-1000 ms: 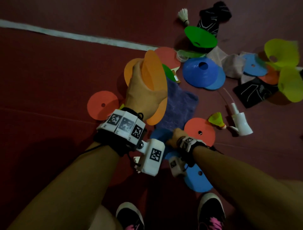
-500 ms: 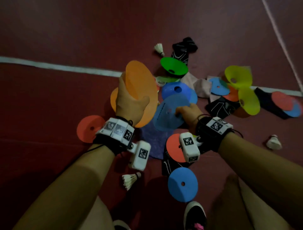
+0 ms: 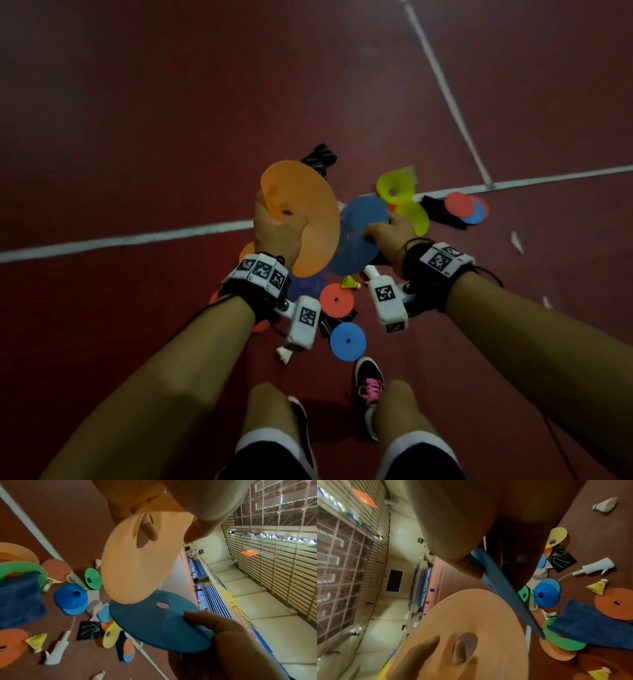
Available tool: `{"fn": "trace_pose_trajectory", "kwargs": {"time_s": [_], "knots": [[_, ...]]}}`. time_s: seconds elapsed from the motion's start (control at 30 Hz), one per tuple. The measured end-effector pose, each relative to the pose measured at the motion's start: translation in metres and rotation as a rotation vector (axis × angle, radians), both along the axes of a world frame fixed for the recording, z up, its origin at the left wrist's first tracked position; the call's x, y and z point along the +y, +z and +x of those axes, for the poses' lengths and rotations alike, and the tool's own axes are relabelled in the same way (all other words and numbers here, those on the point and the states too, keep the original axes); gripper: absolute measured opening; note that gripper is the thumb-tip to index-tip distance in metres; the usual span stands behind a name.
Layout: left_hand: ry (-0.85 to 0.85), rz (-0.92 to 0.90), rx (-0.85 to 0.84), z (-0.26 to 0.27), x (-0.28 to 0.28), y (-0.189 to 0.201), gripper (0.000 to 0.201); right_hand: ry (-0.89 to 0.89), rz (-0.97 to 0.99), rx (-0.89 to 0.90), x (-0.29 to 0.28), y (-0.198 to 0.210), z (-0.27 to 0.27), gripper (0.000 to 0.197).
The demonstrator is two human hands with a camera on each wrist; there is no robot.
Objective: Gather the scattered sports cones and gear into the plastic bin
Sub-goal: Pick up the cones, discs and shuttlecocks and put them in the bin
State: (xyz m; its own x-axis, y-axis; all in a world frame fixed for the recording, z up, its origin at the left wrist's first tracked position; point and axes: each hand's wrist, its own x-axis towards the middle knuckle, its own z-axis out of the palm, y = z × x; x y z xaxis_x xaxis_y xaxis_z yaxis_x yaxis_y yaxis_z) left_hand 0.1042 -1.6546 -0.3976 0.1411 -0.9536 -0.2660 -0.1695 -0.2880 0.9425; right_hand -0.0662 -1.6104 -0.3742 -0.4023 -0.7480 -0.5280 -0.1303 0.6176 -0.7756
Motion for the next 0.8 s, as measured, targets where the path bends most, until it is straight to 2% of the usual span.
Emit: {"fn": "trace_pose_trajectory", "kwargs": {"time_s": [0.1,0.2,0.3,0.37,0.5,0.6,0.73,0.8], "knots": [[-0.125,-0.013,0.025,-0.026,0.009,0.094,0.077,-0.057,-0.071,0.046,0.026,0.099,-0.01,0.012],[-0.28,-0.054,0.066,-0.057,0.023,0.166,0.086,-0.166,-0.172,0.084,0.07,0.183,-0.028,0.001],[-0.47,-0.091,0.098,-0.098,0.057,0.223,0.083,-0.393,-0.265,0.147,0.134,0.237,-0.048,0.028],[-0.63,-0.121,0.128,-0.124,0.094,0.254,0.083,-0.501,-0.256,0.183,0.19,0.265,-0.054,0.02],[-0.922,-0.193,0.093,-0.18,0.19,0.299,0.088,-0.653,-0.228,0.265,0.312,0.296,-0.066,0.01],[-1.092,-0.271,0.081,-0.214,0.278,0.318,0.079,-0.851,-0.256,0.319,0.409,0.309,-0.071,0.009],[-1.351,-0.313,0.129,-0.248,0.419,0.332,0.073,-1.143,-0.243,0.423,0.554,0.324,-0.066,0.025],[-1.477,-0.317,0.13,-0.259,0.503,0.338,0.076,-1.282,-0.231,0.475,0.636,0.327,-0.057,0.02]]}}
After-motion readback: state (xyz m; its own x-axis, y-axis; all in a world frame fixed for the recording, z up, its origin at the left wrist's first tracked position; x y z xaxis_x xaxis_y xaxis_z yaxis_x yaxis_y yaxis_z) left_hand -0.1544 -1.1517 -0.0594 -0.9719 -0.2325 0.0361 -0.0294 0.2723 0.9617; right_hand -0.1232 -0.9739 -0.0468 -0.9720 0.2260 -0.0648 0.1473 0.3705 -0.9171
